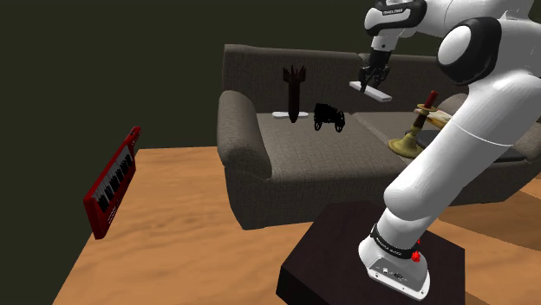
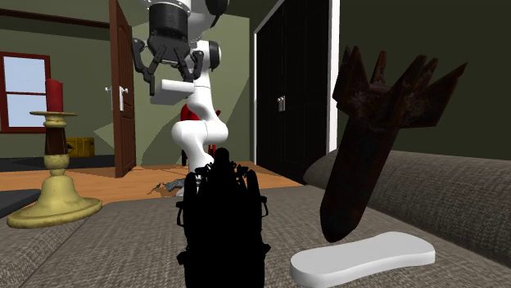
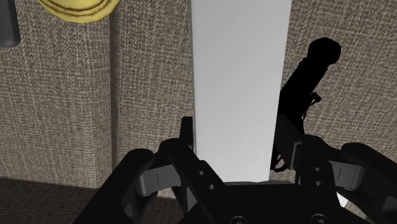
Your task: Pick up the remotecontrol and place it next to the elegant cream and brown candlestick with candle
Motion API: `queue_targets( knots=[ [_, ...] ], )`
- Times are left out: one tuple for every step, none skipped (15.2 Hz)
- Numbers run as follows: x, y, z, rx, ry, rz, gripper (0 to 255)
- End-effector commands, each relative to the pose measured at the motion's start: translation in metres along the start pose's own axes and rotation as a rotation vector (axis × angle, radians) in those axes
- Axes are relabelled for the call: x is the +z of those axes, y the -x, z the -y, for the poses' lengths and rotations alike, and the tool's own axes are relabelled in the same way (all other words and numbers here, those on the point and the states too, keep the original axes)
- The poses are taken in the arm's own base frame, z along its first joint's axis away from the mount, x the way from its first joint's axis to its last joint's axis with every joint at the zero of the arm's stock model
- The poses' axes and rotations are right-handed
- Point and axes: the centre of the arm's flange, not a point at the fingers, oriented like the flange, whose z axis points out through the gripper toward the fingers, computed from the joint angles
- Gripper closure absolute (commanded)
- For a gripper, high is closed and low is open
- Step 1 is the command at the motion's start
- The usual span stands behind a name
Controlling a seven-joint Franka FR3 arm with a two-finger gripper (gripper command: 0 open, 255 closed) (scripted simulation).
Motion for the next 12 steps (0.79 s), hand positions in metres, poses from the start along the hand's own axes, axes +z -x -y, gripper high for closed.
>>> queue_targets(
  knots=[
    [0.011, -0.001, 0.0, 0.0, 0.0, -0.001, 255],
    [0.016, -0.001, 0.0, 0.0, 0.0, -0.001, 255],
    [0.021, -0.001, 0.0, 0.0, 0.0, -0.001, 255],
    [0.027, -0.001, 0.0, 0.0, 0.0, -0.001, 255],
    [0.032, 0.0, 0.0, 0.0, 0.0, -0.001, 255],
    [0.037, 0.0, 0.0, 0.0, 0.0, -0.001, 255],
    [0.042, 0.0, 0.001, 0.0, 0.0, -0.001, 255],
    [0.048, 0.0, 0.001, 0.0, 0.0, -0.001, 255],
    [0.053, 0.0, 0.001, 0.0, 0.0, -0.001, 255],
    [0.058, 0.0, 0.001, 0.0, 0.0, -0.001, 255],
    [0.063, 0.0, 0.001, 0.0, 0.0, -0.001, 255],
    [0.069, 0.0, 0.001, 0.0, 0.0, -0.001, 255]
  ],
)
